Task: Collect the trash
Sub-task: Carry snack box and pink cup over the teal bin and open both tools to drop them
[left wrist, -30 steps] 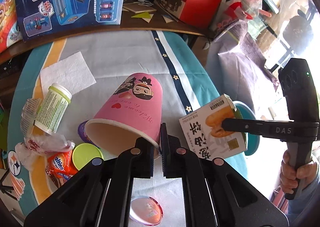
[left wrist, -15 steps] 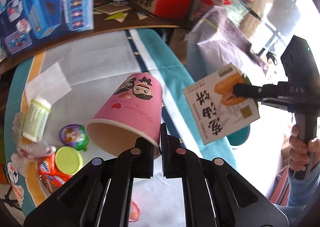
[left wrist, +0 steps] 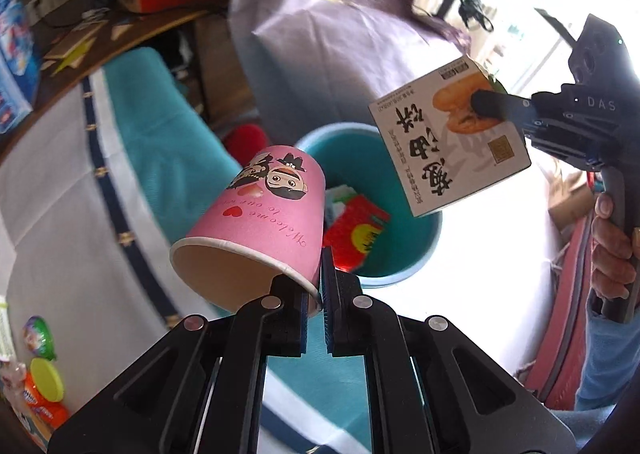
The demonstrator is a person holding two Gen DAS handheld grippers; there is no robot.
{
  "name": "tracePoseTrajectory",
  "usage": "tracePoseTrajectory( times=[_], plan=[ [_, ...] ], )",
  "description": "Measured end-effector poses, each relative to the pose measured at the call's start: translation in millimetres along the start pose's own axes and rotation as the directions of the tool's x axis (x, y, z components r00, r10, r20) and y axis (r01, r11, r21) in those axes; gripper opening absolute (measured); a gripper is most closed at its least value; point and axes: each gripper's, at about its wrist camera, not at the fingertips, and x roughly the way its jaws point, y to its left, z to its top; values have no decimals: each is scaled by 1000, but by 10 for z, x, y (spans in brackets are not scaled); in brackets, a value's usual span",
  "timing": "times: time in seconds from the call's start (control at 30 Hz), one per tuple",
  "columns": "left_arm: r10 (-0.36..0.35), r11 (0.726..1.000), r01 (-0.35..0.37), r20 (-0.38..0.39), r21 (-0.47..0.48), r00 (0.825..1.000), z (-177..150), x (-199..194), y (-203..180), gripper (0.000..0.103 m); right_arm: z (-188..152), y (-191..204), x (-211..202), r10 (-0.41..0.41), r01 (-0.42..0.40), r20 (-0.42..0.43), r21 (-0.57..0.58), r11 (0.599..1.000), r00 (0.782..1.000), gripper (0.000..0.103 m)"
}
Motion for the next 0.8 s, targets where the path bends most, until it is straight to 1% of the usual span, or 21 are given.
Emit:
tracePoseTrajectory(
  times=[0.1, 0.23, 0.27, 0.3, 0.37, 0.4, 0.43, 0.47, 0.5, 0.57, 0.6, 0.73, 0.8],
  plan=[
    [-18, 1000, 19, -51, 16, 999, 55, 242, -161, 6, 35, -217, -17, -15, 15, -2, 32, 999, 1000, 2],
    [-8, 1000, 11, -103, 24, 995, 127, 484, -281, 8, 87, -394, -4, -30, 30, -9, 51, 998, 1000, 2],
    [-3, 1000, 5, -112, 24, 994, 138, 527, -290, 10, 94, -429, 7, -31, 32, -13, 54, 998, 999, 2],
    [3, 1000, -1, -120, 20, 993, 147, 562, -294, 14, 103, -451, 27, -32, 33, -18, 56, 998, 999, 2],
    [14, 1000, -12, -122, 13, 992, 160, 604, -284, 39, 107, -495, 57, -33, 35, -28, 56, 998, 999, 2],
    [26, 1000, -25, -121, 10, 992, 154, 616, -269, 46, 111, -513, 81, -33, 35, -34, 56, 998, 999, 2],
    [34, 999, -33, -119, 8, 992, 176, 626, -269, 57, 112, -522, 103, -32, 34, -39, 57, 998, 999, 2],
    [39, 999, -38, -115, 6, 993, 172, 626, -265, 61, 111, -528, 124, -31, 34, -44, 57, 998, 999, 2],
    [43, 999, -43, -113, 4, 993, 165, 625, -245, 62, 110, -530, 147, -31, 34, -48, 57, 998, 998, 2],
    [46, 999, -47, -113, -7, 992, 182, 624, -231, 69, 106, -516, 192, -29, 32, -55, 56, 998, 998, 2],
    [47, 999, -49, -111, -13, 993, 171, 611, -212, 71, 102, -514, 212, -27, 31, -58, 56, 998, 998, 2],
    [53, 998, -56, -101, -36, 993, 159, 574, -139, 84, 87, -505, 256, -28, 32, -67, 54, 998, 997, 2],
    [53, 997, -57, -95, -42, 994, 148, 552, -107, 86, 84, -492, 271, -35, 39, -68, 55, 998, 997, 2]
  ],
)
